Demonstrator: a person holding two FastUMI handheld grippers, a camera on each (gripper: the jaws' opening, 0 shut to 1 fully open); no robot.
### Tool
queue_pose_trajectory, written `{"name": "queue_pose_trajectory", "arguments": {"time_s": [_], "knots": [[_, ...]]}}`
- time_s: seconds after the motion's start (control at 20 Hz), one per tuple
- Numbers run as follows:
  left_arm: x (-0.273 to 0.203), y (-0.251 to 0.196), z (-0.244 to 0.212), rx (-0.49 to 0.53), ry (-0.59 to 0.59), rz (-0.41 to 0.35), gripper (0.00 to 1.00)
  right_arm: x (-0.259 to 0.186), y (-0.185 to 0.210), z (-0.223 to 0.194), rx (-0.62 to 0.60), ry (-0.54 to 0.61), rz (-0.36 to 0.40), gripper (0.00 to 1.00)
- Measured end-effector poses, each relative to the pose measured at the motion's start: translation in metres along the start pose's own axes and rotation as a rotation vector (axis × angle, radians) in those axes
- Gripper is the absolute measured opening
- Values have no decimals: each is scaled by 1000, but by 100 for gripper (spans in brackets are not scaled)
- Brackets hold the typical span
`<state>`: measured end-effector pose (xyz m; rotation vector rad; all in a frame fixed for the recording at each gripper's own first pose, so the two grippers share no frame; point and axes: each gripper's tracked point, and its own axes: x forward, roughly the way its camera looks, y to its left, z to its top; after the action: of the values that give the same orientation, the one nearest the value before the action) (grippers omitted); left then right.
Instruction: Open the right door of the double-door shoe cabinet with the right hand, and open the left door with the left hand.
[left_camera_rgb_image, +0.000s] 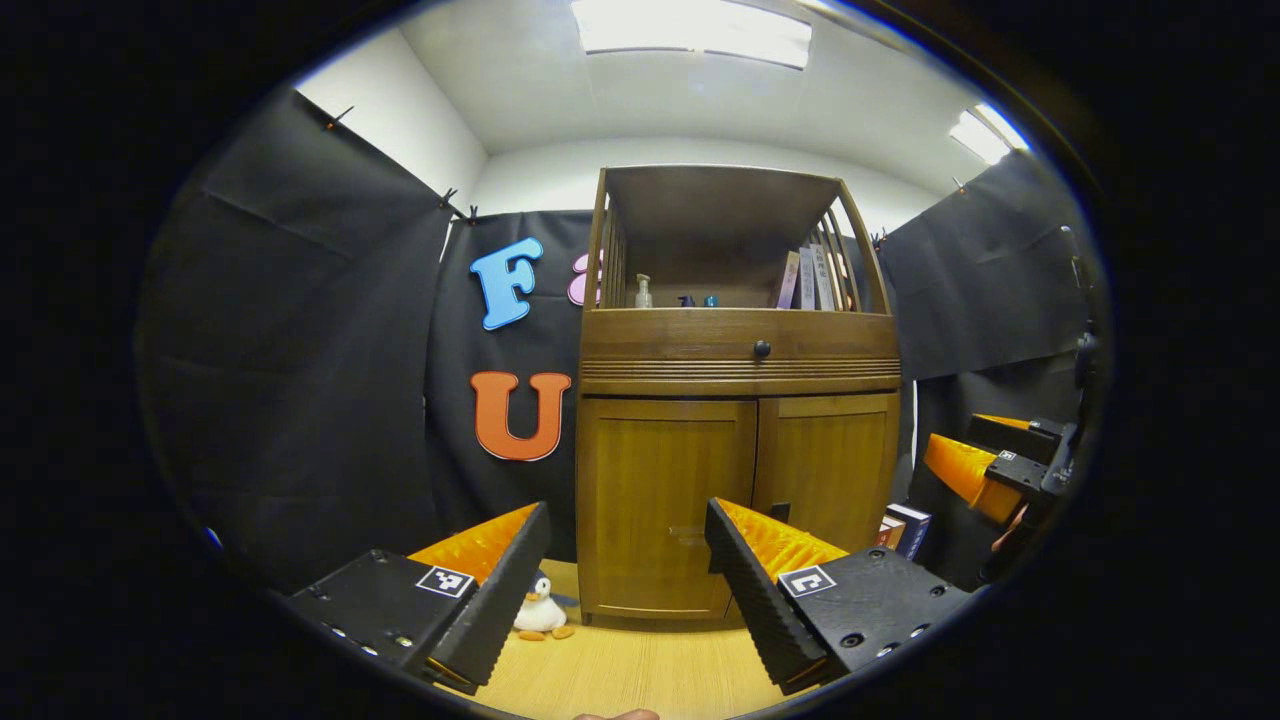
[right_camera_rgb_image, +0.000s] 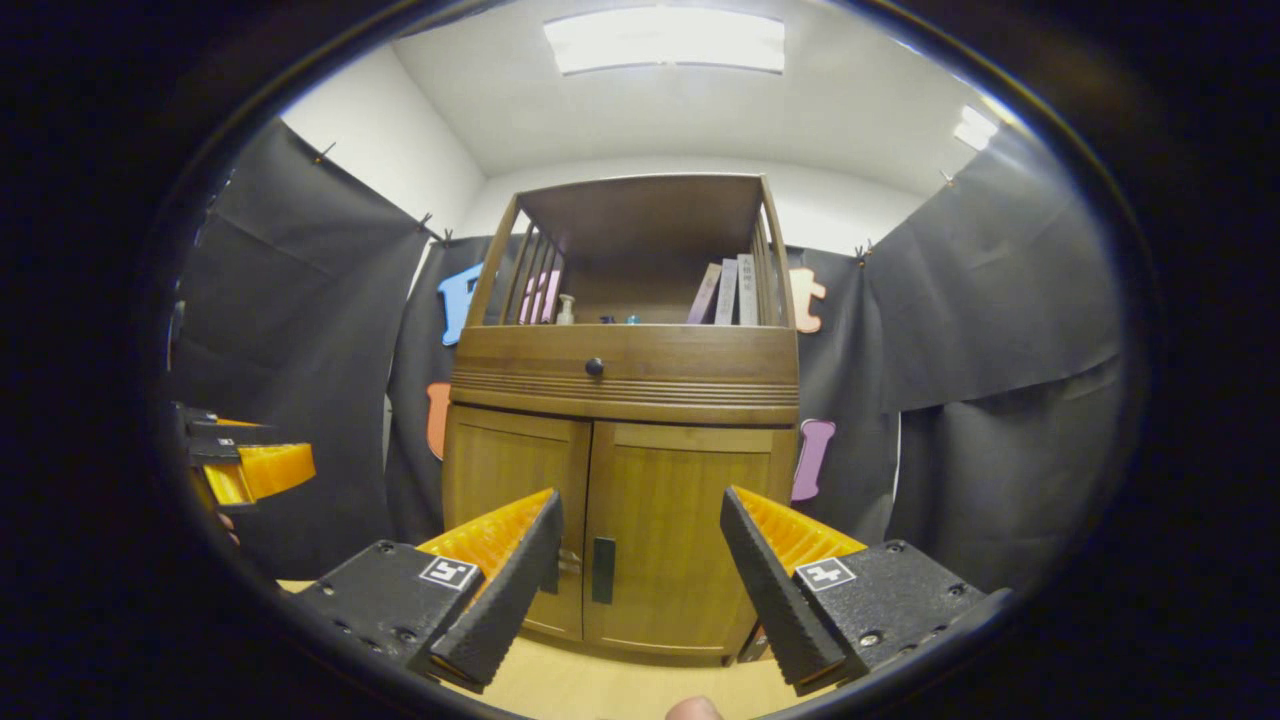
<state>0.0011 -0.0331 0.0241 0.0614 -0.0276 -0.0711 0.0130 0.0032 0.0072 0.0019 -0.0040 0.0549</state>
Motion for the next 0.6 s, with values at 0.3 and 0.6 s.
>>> {"name": "queue_pose_trajectory", "arguments": {"time_s": [0.3,0.6], "knots": [[-2,-5,-7,11,0,-33,100,14,7,-29,23,79,-25,100],[2,8,-17,-10,20,-28,100,52,13,-74,23,178,-63,100]]}}
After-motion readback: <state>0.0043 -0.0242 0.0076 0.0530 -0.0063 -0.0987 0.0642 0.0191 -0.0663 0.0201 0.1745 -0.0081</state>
